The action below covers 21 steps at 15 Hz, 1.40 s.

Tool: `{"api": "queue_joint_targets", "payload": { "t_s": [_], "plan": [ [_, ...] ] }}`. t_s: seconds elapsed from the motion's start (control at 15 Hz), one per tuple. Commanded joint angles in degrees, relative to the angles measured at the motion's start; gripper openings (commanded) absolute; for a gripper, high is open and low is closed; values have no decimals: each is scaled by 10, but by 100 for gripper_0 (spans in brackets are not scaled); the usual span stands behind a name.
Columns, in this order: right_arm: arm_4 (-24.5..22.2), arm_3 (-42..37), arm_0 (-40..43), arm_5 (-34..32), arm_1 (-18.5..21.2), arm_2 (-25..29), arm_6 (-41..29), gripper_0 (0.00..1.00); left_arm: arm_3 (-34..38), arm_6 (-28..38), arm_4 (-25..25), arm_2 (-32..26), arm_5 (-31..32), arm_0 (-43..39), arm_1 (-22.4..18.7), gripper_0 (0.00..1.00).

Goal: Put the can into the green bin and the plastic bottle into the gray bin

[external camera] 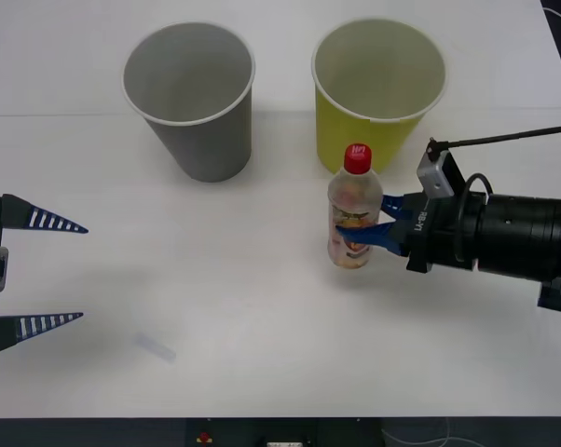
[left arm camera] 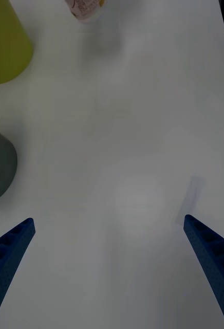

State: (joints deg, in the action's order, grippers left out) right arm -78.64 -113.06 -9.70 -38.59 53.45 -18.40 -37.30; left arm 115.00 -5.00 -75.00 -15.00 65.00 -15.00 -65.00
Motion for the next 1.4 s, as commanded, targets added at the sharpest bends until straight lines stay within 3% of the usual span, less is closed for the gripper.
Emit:
{"api": "queue_joint_targets", "payload": {
  "t_s": [0.07, 0.4, 0.53, 0.87, 1.07, 1.4],
  "plan": [
    [-39, -47, -1, -7, 37, 18, -95, 0, 0, 0, 0, 0, 0, 0, 0, 100],
    [-134, -142, -3, -170, 46, 137, -312, 0, 0, 0, 0, 0, 0, 0, 0, 100],
    [-155, -172, -21, -213, 45, 158, -388, 0, 0, 0, 0, 0, 0, 0, 0, 100],
    [-140, -153, -107, -287, 32, 169, -403, 0, 0, 0, 0, 0, 0, 0, 0, 100],
    [-124, -129, -190, -342, 25, 168, -472, 0, 0, 0, 0, 0, 0, 0, 0, 100],
    [-114, -44, -310, -420, -15, 152, -472, 0, 0, 0, 0, 0, 0, 0, 0, 100]
  ]
}}
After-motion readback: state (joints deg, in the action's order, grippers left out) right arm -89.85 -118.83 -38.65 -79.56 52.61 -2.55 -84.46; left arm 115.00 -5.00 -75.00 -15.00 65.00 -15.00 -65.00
